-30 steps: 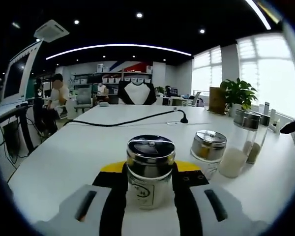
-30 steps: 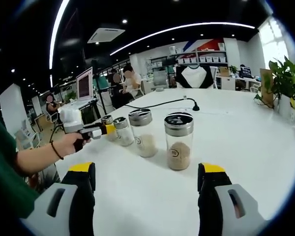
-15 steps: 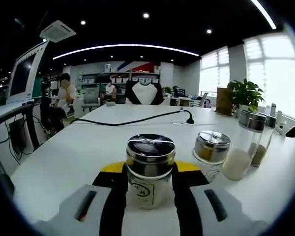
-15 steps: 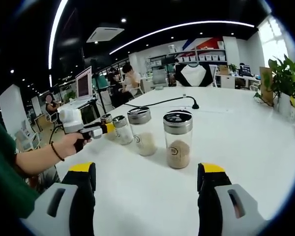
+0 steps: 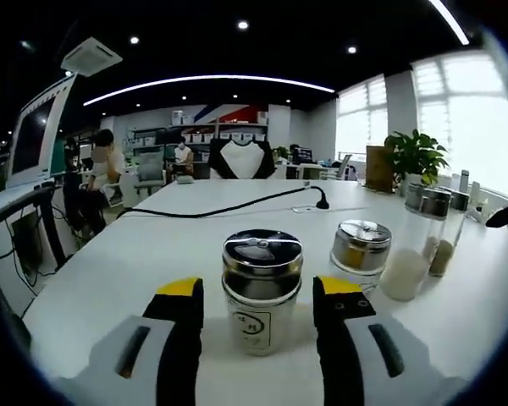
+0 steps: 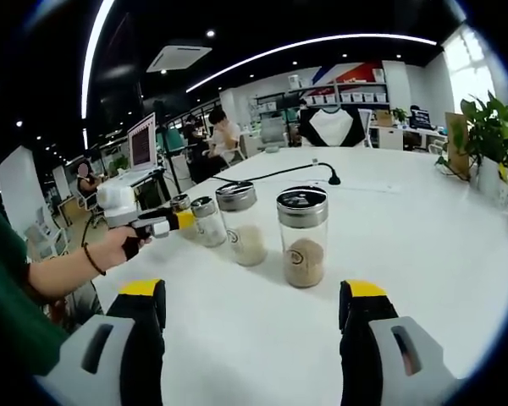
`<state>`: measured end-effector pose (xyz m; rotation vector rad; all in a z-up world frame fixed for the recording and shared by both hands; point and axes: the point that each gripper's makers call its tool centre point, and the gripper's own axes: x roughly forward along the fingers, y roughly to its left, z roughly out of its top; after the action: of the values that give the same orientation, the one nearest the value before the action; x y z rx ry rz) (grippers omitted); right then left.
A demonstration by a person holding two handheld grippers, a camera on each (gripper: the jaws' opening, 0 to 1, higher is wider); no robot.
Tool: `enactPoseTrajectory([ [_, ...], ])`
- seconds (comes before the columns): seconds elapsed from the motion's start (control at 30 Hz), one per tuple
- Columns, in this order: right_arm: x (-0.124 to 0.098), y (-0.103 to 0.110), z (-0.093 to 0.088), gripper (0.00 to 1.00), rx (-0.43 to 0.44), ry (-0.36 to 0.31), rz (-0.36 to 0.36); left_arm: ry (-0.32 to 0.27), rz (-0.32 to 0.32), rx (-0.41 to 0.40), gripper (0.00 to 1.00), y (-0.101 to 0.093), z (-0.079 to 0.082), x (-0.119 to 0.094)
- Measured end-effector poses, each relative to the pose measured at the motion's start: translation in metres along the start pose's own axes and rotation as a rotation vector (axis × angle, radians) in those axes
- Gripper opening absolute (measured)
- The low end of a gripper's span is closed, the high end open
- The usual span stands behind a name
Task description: Rotate the seasoning bottle until the label or dispensing opening points toward the visible target arrow and the bottle remains upright within the marked orientation range
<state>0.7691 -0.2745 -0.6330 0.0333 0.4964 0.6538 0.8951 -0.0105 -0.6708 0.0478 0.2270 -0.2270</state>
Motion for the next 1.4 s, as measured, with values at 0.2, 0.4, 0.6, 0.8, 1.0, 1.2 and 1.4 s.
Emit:
enactPoseTrajectory([
  [0.2, 0.0, -0.002, -0.002, 0.85, 0.008, 0.005, -0.002, 0.019, -0.087, 0.025, 0.6, -0.002, 0.002, -0.002],
  [0.4, -0.001, -0.003, -0.003, 0.85, 0.01, 0.003, -0.005, 0.011, -0.326, 0.086, 0.6, -0.015, 0.01, -0.003],
  [0.6, -0.002, -0.002, -0.003, 0.85, 0.009, 0.001, -0.007, 0.039, -0.498, 0.107, 0.62, -0.023, 0.013, -0.006],
  [0.8, -0.005, -0.003, -0.003, 0.85, 0.01, -0.003, -0.015, 0.089, -0.609, 0.12, 0.61, -0.02, 0.011, -0.006],
  [1.0, -0.005, -0.002, -0.002, 0.85, 0.013, -0.004, -0.018, 0.102, -0.689, 0.187, 0.56, -0.018, 0.012, -0.005],
  [1.2, -0.008, -0.003, 0.0, 0.85, -0.001, -0.004, -0.022, 0.147, -0.767, 0.17, 0.56, -0.022, 0.003, -0.006],
  [1.4, -0.009, -0.005, -0.002, 0.85, -0.001, 0.002, -0.029, 0.177, -0.774, 0.168, 0.5, -0.022, -0.006, -0.001],
])
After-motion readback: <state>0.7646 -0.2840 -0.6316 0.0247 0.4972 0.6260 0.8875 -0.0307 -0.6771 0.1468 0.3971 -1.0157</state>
